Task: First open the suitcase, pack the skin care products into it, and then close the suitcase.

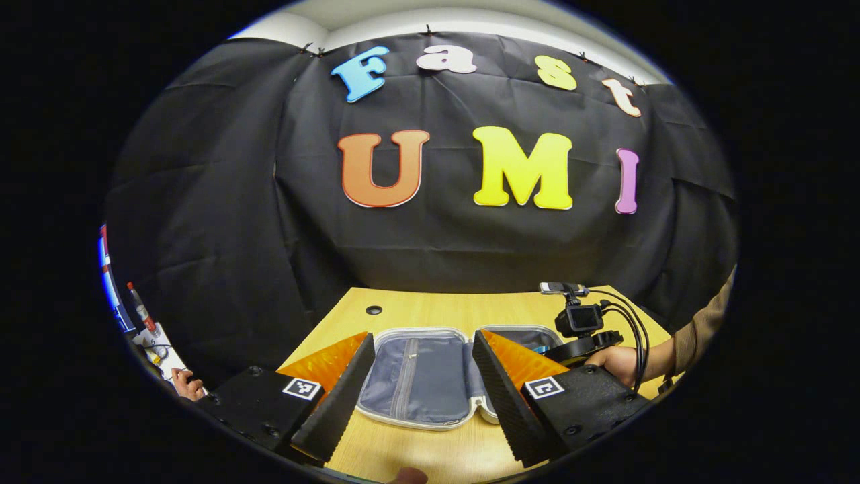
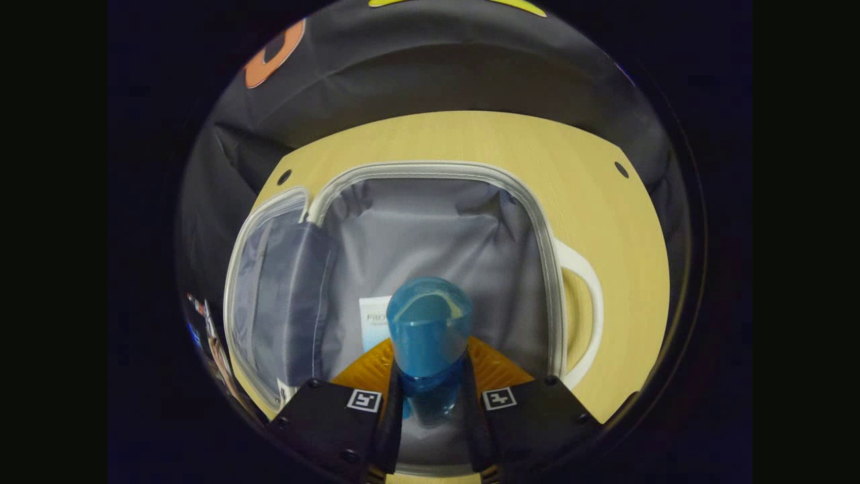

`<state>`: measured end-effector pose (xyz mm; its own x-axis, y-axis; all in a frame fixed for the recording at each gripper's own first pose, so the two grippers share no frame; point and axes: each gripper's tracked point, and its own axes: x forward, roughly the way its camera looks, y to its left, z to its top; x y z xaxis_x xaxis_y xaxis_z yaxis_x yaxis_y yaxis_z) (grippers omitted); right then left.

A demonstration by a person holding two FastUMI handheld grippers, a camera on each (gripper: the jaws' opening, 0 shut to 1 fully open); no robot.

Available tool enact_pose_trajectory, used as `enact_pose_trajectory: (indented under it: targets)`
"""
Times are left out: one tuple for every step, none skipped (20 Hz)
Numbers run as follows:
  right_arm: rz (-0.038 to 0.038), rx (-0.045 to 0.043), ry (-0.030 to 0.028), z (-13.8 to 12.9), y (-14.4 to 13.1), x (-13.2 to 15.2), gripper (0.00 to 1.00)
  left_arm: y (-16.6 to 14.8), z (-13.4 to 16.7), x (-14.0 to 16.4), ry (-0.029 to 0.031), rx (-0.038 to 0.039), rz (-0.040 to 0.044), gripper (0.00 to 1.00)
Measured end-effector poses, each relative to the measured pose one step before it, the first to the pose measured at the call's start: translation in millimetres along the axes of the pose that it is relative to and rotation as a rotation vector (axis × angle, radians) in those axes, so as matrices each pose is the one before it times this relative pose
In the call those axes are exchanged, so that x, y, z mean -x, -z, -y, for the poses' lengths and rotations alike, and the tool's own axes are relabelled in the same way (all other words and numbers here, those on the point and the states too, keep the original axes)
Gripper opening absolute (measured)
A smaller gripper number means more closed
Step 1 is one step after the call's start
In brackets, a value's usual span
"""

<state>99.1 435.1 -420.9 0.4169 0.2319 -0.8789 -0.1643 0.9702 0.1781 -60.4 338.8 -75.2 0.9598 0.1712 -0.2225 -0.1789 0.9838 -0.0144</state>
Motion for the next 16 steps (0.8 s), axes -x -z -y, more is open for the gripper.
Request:
enact_pose_trajectory:
  targets:
    - [-0.00692, -0.01649, 0.01148, 2.80, -1.60, -5.68, 0.38, 2.61, -5.10, 1.96, -0.00986, 0.00686, -0.00638, 0.94]
    - [-0.01515, -0.01304, 0.00964, 0.76, 0.07, -5.01, 0.36, 1.65, -6.93, 0.95, -0.01599, 0.00349, -0.00703, 0.94]
    - [-0.01468, -0.01900, 0.00989, 1.87, 0.12, -2.45, 0.37, 1.54, -7.54, 1.44, -0.01186, 0.00154, -0.00577, 0.94]
    - [-0.01350, -0.01378, 0.01101, 0.23, 0.05, 1.29, 0.37, 2.38, -6.31, 0.74, -0.01368, -0.00043, -0.00277, 0.94]
    - [-0.00774, -0.00212, 0.01299, -0.61, -0.59, -3.72, 0.38, 1.74, -8.93, 0.00, -0.01791, 0.00226, -0.00173, 0.94]
    - [-0.00791, 0.01835, 0.01708, -0.19, 0.57, 1.29, 0.35, 2.02, -9.19, -0.99, -0.01738, 0.00796, -0.00540, 0.94]
    - [-0.00954, 0.02744, 0.01772, -0.74, 1.14, -2.40, 0.36, 2.25, -11.55, -0.65, -0.02838, 0.01074, -0.00934, 0.94]
    - [-0.00041, 0.01772, 0.01368, -0.86, -0.73, 0.47, 0.40, 3.73, -10.07, -4.51, -0.01644, 0.02168, -0.01607, 0.94]
    - [-0.00392, 0.00310, 0.00211, -1.77, 0.41, -1.12, 0.40, 1.46, -9.29, -3.00, -0.01716, 0.01484, -0.00428, 0.94]
    - [0.00086, -0.01005, -0.00531, -0.68, -0.11, 1.45, 0.41, -0.99, -9.52, -3.92, -0.01440, 0.00956, 0.00178, 0.94]
    - [-0.00196, -0.00845, -0.00473, 1.02, 0.44, 0.23, 0.42, 0.60, -7.81, -4.22, -0.01467, 0.00651, -0.00060, 0.94]
    - [0.00649, -0.00616, -0.01830, -1.23, -1.06, 0.21, 0.46, 1.40, -7.13, -3.99, -0.01041, 0.00879, -0.00491, 0.94]
    - [-0.00398, -0.01696, -0.02291, -4.05, 1.15, 2.25, 0.49, 1.97, -5.80, -6.80, -0.00528, 0.01026, 0.00470, 0.94]
    - [-0.00557, -0.02158, -0.04129, -6.12, 2.83, 5.74, 0.57, 4.63, -5.78, -9.46, 0.00092, 0.01689, 0.00003, 0.94]
    - [0.00917, -0.01211, -0.01923, -2.21, -0.77, 9.13, 0.64, 12.33, -7.63, -11.46, -0.00567, 0.01573, -0.02151, 0.94]
    - [0.03817, 0.00550, -0.01456, -0.68, -3.56, 11.93, 0.71, 14.13, -9.21, -13.10, -0.01014, 0.02180, -0.03640, 0.94]
